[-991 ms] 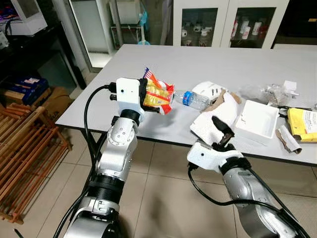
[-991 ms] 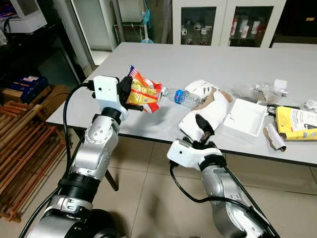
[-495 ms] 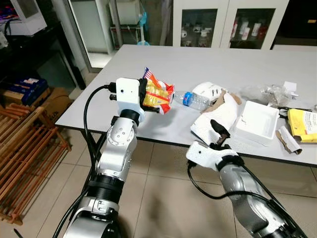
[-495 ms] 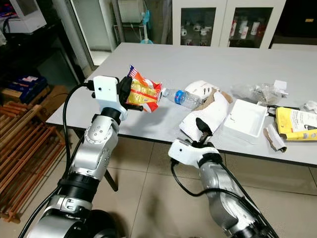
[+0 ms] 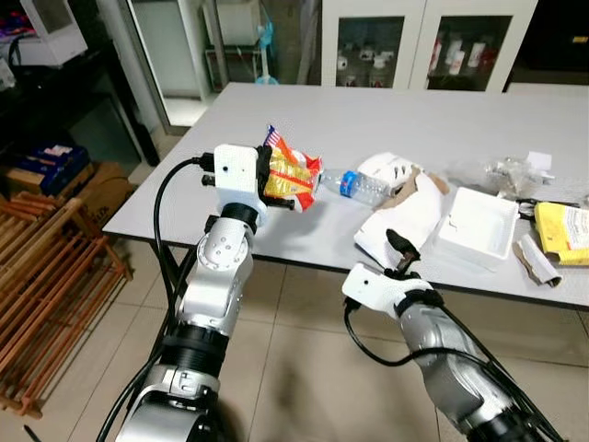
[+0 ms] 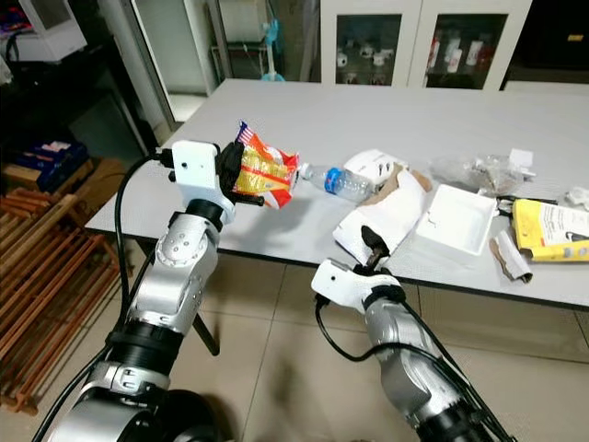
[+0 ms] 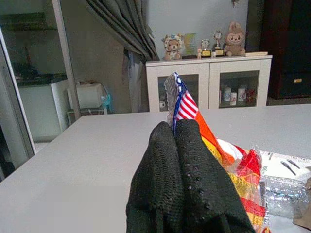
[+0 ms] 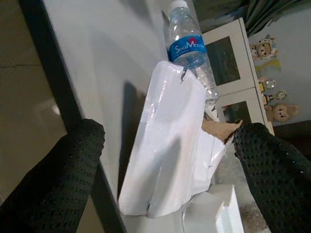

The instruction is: Picking trash to rubbish bin

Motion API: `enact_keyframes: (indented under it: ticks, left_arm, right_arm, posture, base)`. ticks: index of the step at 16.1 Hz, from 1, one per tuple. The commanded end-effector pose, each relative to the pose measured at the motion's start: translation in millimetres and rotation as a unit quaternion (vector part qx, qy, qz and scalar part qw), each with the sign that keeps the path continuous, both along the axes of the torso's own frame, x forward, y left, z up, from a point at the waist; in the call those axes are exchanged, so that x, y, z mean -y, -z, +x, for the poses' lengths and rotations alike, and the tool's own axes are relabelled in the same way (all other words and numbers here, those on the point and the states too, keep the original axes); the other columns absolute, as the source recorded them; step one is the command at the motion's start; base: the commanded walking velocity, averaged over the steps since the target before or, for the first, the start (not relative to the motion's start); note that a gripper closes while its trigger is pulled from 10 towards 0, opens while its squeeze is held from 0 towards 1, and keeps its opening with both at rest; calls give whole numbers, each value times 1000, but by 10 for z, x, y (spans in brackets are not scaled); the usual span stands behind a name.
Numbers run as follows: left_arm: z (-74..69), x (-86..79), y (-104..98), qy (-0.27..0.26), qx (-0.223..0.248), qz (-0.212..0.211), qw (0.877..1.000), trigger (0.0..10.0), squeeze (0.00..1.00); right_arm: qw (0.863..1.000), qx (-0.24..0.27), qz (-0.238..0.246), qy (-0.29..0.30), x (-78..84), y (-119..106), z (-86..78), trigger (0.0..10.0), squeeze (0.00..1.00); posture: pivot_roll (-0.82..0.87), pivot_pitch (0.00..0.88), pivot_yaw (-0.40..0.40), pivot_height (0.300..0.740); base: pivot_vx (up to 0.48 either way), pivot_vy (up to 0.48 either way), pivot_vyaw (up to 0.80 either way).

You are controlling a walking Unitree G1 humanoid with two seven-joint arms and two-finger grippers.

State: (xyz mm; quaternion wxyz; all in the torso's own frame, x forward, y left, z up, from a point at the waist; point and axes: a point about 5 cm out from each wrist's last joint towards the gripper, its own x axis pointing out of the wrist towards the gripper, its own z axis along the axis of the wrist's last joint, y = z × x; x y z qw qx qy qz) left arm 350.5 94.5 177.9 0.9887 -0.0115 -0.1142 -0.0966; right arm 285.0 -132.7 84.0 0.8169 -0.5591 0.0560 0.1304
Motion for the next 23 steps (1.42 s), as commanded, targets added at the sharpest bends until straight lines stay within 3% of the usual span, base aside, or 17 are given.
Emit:
enact_keyframes:
  ticks: [1,17,19,23]
  left_arm:
    - [26,-32,-47,-9,4,7,1000,10000,0]
    - [26,-74,-82,-18,6,24,1000,10000,0]
    - [27,-74,-86,-17,6,27,999,10000,0]
    - [31,-66,-93,-15,7,34,999,10000,0]
  right_arm:
    - [1000,8,9,-4,-25,-31,57,10000,0]
    - [1000,23,-2,10,-72,5,292,10000,0]
    - [999,23,-11,25,-26,11,333,10000,0]
    - [996,17,-47,76,222,65,383,10000,0]
  posture:
    - [-50,14,82,740]
    - [-23,21,83,740]
    - [-22,19,84,740]
    - [-20,14,87,740]
  base:
    - [0,0,0]
    - [0,0,0]
    - [0,0,0]
    - [0,0,0]
